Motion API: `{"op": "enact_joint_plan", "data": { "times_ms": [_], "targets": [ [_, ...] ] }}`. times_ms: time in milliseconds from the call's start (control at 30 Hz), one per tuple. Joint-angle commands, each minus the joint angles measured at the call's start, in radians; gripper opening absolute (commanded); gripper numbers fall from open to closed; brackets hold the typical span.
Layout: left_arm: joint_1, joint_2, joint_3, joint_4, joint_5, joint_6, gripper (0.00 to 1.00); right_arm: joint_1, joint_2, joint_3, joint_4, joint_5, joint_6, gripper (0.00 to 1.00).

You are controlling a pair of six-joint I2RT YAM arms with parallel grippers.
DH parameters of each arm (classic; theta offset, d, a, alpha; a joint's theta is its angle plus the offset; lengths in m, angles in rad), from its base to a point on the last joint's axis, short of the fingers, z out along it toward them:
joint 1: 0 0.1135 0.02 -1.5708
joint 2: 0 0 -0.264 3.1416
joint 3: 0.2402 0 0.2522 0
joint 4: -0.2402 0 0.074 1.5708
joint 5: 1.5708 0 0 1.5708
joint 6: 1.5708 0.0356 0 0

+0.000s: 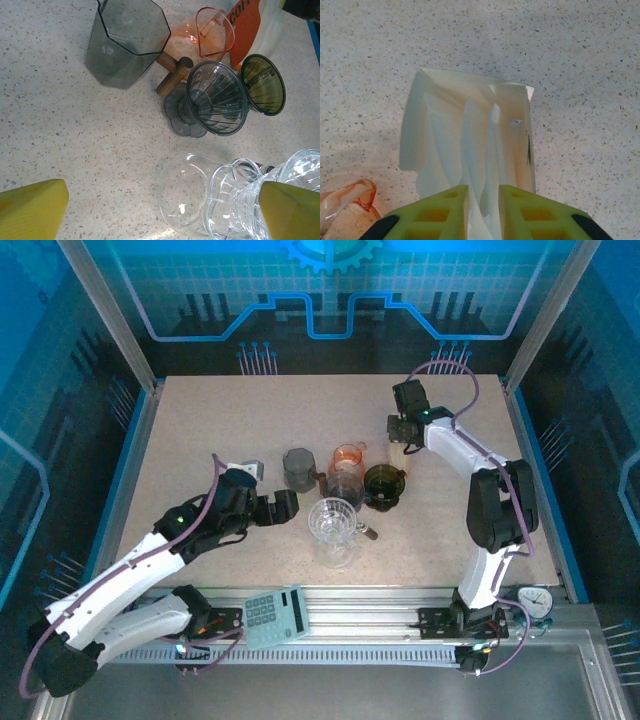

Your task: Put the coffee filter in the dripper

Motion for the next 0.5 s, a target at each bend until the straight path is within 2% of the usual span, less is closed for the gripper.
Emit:
{"op": "enact_joint_plan", "data": {
  "times_ms": [0,467],
  "targets": [
    [0.009,-0.011,-0.009,0.0,-0.012,-0.005,0.99,0.016,0.019,0.042,-0.035,0.047,0.002,0.22],
    [0.02,-0.009,-0.02,0.006,-0.001,-0.012,0.99,0.03,0.059,0.071,-0.051,0.096,-0.005,0.15]
  ]
}}
